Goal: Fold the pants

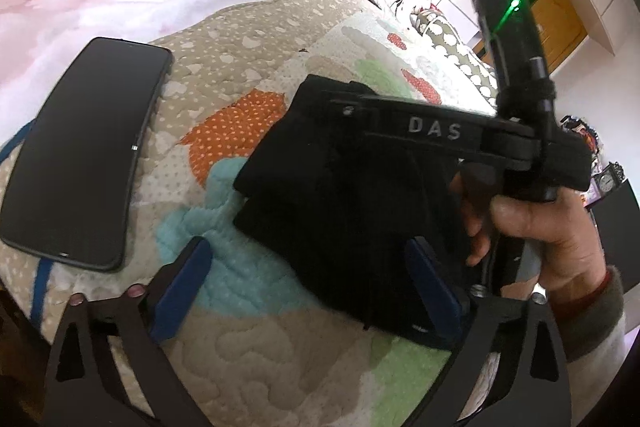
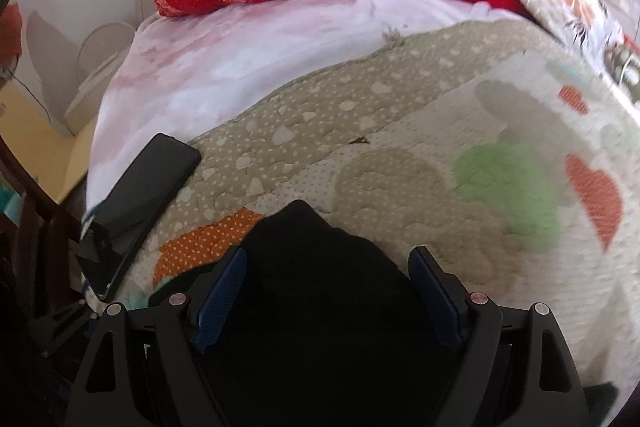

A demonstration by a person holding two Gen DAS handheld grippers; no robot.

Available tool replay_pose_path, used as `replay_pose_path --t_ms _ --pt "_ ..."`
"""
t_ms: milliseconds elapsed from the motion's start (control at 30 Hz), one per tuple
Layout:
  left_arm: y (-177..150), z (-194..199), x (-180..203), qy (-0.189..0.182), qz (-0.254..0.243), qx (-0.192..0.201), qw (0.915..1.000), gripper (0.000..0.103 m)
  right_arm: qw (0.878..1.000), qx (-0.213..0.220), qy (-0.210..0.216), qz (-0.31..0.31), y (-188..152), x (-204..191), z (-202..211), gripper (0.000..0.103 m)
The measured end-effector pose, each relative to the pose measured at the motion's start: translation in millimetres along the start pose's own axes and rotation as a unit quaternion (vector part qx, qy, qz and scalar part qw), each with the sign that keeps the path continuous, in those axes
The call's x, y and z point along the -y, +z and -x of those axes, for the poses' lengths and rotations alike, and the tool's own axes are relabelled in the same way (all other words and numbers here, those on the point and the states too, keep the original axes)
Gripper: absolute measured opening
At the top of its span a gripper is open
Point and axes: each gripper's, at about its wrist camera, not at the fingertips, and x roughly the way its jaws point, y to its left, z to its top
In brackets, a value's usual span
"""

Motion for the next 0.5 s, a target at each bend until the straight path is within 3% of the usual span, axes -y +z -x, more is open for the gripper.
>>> replay_pose_path --t_ms 200,233,267,333,400,500 --pt "1.4 -3.8 8.4 0.004 -0.017 0.011 0.9998 0.1 1.0 0.015 0.005 -0.011 -4.2 0.4 5.2 0.053" --pt "1.0 -2.1 10.6 -0.001 -0.021 0.014 0.9997 0.083 1.0 0.018 0.005 -0.013 -4.5 1.1 9.4 0.047" --pt "0.7 0.2 13.4 0.0 -0.025 0.015 0.9996 0.073 1.0 0.024 0.009 -0.017 -5.0 3.0 17.1 0.04" --pt "1.9 11.4 21.1 0.007 -0.044 0.031 0.9985 0.041 0.998 0.043 0.022 -0.031 -6.5 8.5 35.5 0.035" --pt "5.0 23.0 26.5 0.001 -0.054 0.047 0.9974 0.021 0.995 0.076 0.042 -0.05 -9.4 17.2 64.4 0.033" --pt "9.0 48.4 48.3 -0.026 -0.079 0.076 0.9936 0.019 0.988 0.128 0.055 -0.068 -20.2 31.8 113.9 0.033"
